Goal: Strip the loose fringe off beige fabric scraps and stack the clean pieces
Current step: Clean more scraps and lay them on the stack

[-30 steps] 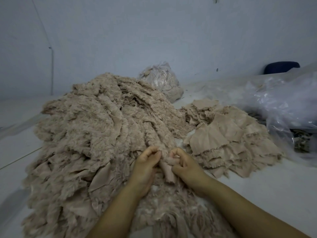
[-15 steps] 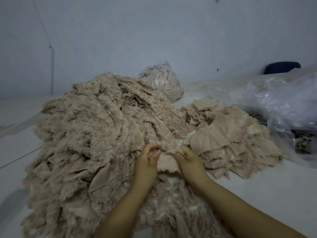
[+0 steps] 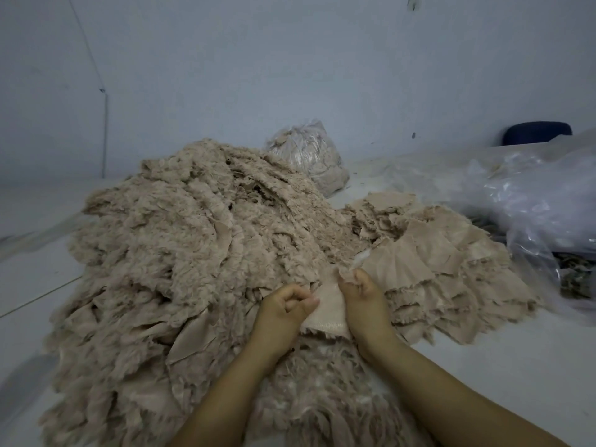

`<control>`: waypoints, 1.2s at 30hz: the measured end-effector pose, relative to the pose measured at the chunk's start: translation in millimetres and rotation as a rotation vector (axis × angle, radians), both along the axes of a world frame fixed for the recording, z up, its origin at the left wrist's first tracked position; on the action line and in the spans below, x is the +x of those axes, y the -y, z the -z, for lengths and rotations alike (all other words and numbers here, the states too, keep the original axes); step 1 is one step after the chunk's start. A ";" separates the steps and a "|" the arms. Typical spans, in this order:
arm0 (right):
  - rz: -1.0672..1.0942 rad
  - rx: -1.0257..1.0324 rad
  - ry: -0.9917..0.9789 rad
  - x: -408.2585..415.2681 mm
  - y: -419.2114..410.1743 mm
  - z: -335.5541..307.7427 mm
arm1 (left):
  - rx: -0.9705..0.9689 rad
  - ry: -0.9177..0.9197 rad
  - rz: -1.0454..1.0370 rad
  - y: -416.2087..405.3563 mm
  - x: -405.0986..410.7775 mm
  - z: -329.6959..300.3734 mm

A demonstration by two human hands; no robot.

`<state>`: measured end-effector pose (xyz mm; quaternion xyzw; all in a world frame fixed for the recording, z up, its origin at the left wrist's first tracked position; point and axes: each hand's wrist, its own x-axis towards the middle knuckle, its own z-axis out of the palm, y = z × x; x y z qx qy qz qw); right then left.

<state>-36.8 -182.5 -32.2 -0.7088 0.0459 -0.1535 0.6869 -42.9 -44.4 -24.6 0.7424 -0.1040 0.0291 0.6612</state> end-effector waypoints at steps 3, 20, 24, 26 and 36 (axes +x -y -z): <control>0.017 -0.044 0.004 -4.8 -2.7 -1.7 | -0.031 -0.037 -0.074 1.4 -0.7 0.8; -0.258 -0.038 0.022 -18.0 -13.2 -1.0 | -0.102 -0.147 -0.078 12.2 4.4 -8.5; -0.179 -0.057 0.046 -17.0 -10.8 -0.1 | 0.023 0.031 -0.207 9.0 7.5 -2.3; -0.136 -0.075 0.081 -18.2 -9.8 -1.9 | 0.124 0.083 -0.248 8.6 10.7 0.3; -0.269 -0.371 0.176 -29.9 -11.0 -2.4 | 0.519 0.468 -0.199 -4.7 17.8 9.4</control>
